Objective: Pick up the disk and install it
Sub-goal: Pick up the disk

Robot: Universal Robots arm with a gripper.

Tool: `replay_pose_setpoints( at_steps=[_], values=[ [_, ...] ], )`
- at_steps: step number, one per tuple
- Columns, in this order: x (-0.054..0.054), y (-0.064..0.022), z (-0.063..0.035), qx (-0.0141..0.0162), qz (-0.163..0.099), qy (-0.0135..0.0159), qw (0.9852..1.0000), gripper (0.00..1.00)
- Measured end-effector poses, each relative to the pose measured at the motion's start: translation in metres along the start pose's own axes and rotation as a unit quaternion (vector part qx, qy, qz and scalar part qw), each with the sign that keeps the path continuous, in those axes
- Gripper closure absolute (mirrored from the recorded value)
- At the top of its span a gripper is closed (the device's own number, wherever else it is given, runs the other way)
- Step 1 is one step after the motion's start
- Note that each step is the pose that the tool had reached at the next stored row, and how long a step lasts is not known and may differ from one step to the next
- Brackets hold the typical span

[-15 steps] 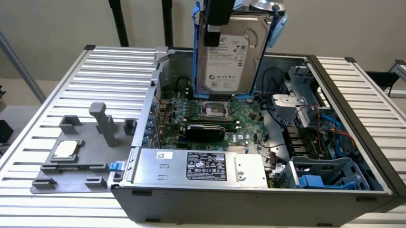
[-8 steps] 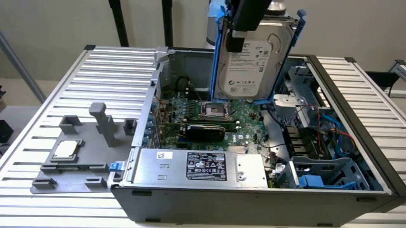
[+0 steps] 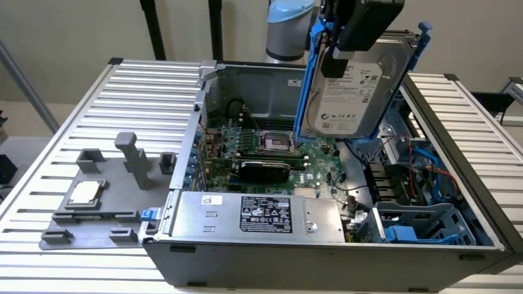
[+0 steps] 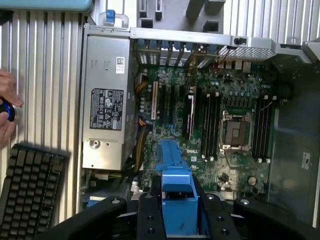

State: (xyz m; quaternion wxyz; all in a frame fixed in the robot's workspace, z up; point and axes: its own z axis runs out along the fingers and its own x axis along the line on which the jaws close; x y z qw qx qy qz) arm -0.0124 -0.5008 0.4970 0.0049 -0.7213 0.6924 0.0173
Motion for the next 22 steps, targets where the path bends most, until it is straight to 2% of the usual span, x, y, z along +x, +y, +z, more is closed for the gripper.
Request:
replay_pose_setpoints(
  at_steps=[8, 22],
  values=[
    [0.021, -0.0247, 0.0002, 0.0000, 0.000, 0.0000, 1.0000, 0.67],
    [0.062, -0.0565, 0.0041, 0.0000, 0.000, 0.0000, 1.0000, 0.67]
  ],
)
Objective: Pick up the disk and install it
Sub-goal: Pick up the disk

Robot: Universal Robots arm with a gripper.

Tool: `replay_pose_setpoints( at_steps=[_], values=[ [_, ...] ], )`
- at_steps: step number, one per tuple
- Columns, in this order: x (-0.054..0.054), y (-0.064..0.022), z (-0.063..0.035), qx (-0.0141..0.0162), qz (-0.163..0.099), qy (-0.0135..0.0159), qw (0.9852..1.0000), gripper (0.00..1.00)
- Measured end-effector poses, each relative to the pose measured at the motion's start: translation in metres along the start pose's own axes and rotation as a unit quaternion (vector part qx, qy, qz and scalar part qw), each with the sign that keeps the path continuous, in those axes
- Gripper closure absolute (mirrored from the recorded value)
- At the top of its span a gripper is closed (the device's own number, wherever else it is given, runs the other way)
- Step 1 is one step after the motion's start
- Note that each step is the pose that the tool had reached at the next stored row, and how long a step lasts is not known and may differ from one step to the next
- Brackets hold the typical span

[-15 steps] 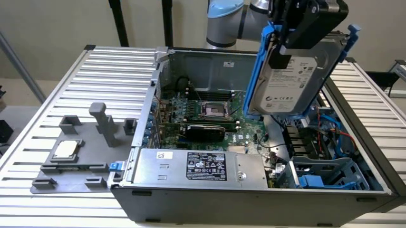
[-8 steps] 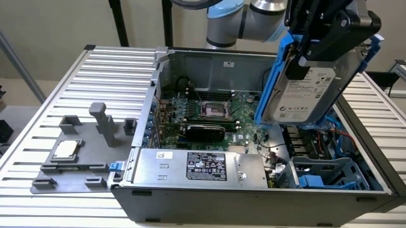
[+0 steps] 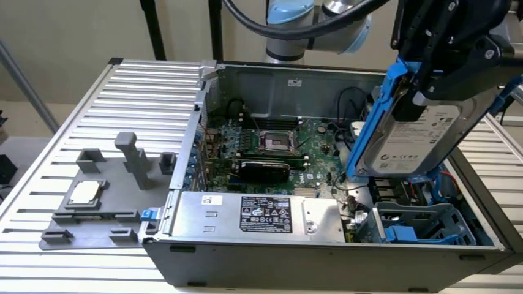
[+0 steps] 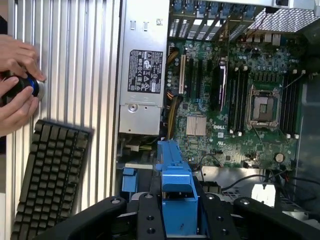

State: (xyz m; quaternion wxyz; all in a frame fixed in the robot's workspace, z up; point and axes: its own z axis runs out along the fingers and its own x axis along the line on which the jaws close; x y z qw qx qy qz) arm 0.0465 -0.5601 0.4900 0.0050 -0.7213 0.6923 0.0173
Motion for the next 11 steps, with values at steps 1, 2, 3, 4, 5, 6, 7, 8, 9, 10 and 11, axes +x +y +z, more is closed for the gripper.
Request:
replay_pose_setpoints(
  at_steps=[1, 2, 3, 4, 5, 6, 7, 8, 9, 10, 11],
  values=[
    [0.003, -0.0020, 0.0004, 0.0000, 0.000, 0.0000, 1.0000, 0.67],
    [0.006, -0.0045, 0.0008, 0.0000, 0.000, 0.0000, 1.0000, 0.67],
    [0.008, -0.0069, 0.0012, 0.0000, 0.000, 0.0000, 1.0000, 0.67],
    [0.011, -0.0099, 0.0017, 0.0000, 0.000, 0.0000, 1.0000, 0.67],
    [0.013, -0.0131, 0.0022, 0.0000, 0.000, 0.0000, 1.0000, 0.67],
    [0.015, -0.0174, 0.0028, 0.0000, 0.000, 0.0000, 1.0000, 0.67],
    [0.017, -0.0216, 0.0033, 0.0000, 0.000, 0.0000, 1.0000, 0.67],
    [0.018, -0.0261, 0.0038, 0.0000, 0.000, 0.0000, 1.0000, 0.67],
    [0.020, -0.0305, 0.0043, 0.0000, 0.000, 0.0000, 1.0000, 0.67],
    [0.021, -0.0351, 0.0048, 0.0000, 0.000, 0.0000, 1.0000, 0.67],
    [0.023, -0.0396, 0.0052, 0.0000, 0.000, 0.0000, 1.0000, 0.67]
  ],
)
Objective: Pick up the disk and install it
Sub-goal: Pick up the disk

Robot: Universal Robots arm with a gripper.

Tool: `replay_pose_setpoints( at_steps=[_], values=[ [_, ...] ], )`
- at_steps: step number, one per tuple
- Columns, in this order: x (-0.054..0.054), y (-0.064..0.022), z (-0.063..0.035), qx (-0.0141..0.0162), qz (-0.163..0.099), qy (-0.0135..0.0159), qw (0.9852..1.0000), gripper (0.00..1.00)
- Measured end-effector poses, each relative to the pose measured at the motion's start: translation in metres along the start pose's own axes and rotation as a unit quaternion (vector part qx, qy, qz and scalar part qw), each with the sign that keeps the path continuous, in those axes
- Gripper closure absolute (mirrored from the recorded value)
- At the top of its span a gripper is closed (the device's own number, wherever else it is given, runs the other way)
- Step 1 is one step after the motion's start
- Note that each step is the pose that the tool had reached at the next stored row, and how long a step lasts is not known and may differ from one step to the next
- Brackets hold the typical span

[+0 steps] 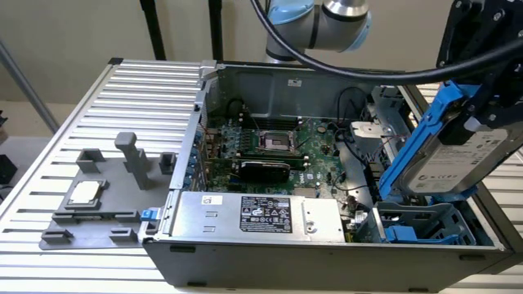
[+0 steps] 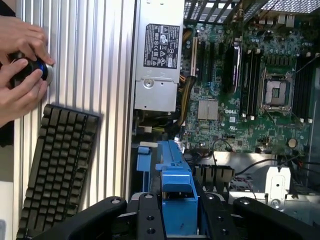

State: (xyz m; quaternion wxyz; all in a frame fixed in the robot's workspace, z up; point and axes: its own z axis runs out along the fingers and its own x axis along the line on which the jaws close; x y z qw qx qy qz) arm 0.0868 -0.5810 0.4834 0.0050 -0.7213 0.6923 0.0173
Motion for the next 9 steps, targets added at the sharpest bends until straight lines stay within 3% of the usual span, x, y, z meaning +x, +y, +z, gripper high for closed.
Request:
replay_pose_setpoints(
  at_steps=[5, 9],
  values=[
    [0.005, -0.0184, 0.0019, 0.0000, 0.000, -0.0002, 1.0000, 0.67],
    [0.005, -0.0201, 0.0019, 0.0000, 0.000, -0.0003, 1.0000, 0.67]
  ],
)
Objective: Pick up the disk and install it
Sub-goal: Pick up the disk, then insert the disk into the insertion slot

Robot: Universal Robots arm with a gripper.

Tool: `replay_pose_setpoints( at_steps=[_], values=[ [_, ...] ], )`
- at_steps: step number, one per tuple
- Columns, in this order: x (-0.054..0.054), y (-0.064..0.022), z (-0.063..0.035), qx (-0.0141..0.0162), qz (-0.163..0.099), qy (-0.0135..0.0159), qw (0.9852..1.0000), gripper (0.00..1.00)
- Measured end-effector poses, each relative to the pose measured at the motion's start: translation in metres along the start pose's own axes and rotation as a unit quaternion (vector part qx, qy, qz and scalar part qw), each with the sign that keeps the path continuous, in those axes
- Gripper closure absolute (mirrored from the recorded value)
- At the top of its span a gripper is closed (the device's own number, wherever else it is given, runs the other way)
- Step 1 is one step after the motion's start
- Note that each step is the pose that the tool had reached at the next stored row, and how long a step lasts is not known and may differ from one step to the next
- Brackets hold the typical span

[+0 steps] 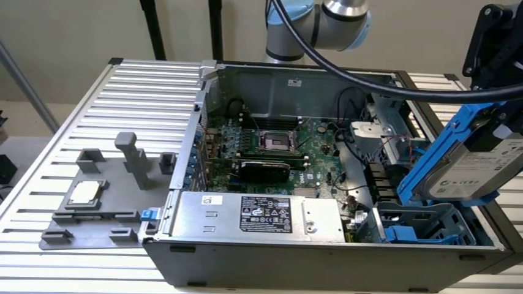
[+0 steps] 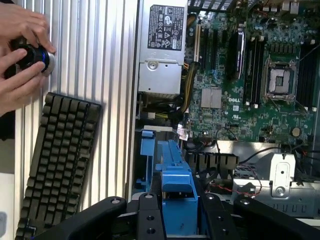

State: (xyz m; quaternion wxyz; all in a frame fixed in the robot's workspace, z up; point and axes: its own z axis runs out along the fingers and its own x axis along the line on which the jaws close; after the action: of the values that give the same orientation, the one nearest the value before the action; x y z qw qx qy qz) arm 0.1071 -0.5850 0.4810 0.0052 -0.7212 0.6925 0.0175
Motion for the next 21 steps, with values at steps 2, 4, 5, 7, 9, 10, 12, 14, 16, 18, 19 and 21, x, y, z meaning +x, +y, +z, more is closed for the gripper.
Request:
replay_pose_setpoints(
  at_steps=[2, 4, 5, 7, 9, 10, 12, 14, 16, 18, 19, 21],
  values=[
    [0.000, 0.0000, 0.0000, 0.0000, 0.000, 0.0000, 1.0000, 0.67],
    [0.000, -0.0001, 0.0000, 0.0000, 0.000, 0.0000, 1.0000, 0.67],
    [0.000, 0.0000, 0.0000, 0.0000, 0.000, 0.0000, 1.0000, 0.67],
    [0.000, -0.0001, 0.0000, 0.0000, 0.000, 0.0000, 1.0000, 0.67],
    [0.000, -0.0001, 0.0000, 0.0000, 0.000, 0.0000, 1.0000, 0.67],
    [0.000, 0.0000, 0.0000, 0.0000, 0.000, 0.0000, 1.0000, 0.67],
    [0.000, -0.0001, 0.0001, 0.0000, 0.000, 0.0000, 1.0000, 0.67],
    [0.000, 0.0000, 0.0020, 0.0000, 0.001, 0.0002, 1.0000, 0.67],
    [0.000, 0.0001, 0.0057, 0.0001, 0.003, 0.0006, 1.0000, 0.67],
    [0.000, 0.0003, 0.0091, -0.0002, 0.004, 0.0008, 1.0000, 0.67],
    [0.000, 0.0004, 0.0105, -0.0005, 0.005, 0.0009, 1.0000, 0.67],
    [0.000, 0.0005, 0.0136, -0.0011, 0.006, 0.0010, 1.0000, 0.67]
  ],
)
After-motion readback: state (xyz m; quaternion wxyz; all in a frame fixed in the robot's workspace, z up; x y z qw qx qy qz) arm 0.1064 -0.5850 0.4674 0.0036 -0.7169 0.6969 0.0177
